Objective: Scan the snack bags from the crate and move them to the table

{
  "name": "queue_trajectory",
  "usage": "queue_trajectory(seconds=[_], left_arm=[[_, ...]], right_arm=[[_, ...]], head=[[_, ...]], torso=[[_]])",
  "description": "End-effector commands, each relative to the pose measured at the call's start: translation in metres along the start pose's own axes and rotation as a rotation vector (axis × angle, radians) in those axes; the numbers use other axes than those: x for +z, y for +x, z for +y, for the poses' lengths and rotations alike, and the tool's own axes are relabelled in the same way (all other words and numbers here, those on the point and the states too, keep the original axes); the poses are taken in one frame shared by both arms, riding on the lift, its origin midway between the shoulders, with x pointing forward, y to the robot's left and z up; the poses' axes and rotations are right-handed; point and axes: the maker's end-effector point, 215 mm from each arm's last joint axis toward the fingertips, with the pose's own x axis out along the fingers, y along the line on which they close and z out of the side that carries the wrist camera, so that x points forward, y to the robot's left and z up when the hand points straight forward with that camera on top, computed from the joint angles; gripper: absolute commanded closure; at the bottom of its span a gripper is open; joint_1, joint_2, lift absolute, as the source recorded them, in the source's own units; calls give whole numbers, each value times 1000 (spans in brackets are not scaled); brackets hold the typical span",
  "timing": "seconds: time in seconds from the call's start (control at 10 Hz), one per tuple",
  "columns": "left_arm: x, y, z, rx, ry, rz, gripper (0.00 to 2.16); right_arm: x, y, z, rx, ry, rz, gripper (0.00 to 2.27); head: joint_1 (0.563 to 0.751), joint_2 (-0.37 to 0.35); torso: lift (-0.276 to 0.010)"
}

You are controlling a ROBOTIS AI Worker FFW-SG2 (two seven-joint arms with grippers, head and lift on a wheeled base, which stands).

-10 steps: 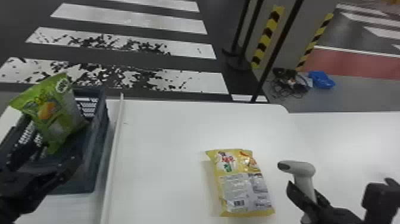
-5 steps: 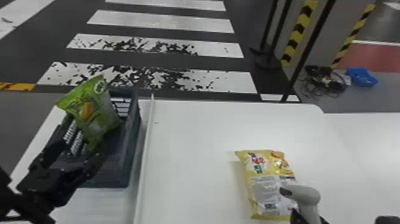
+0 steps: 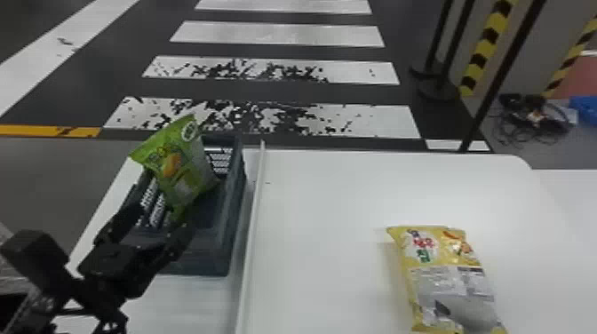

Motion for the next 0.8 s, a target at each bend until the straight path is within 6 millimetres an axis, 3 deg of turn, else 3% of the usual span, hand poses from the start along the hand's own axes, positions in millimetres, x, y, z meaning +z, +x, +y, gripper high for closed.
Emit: queue_trajectory(seconds=[0.0,0.3,0.7], left_arm=[[-1,0,0,-2,-6,-1,33],[5,0,1,-12,-11,-7,33],[5,-2,1,-14,-10,-6,33]], right_arm=[[-4,1,9,-25,-41,-26,2240],[-16,7,20,-30,-53,-27,2240],[-26,13,18,-34,-57,-33,2240]], head=[[695,6],[695,25],[695,39]], torso=[[-95],[-95],[-95]])
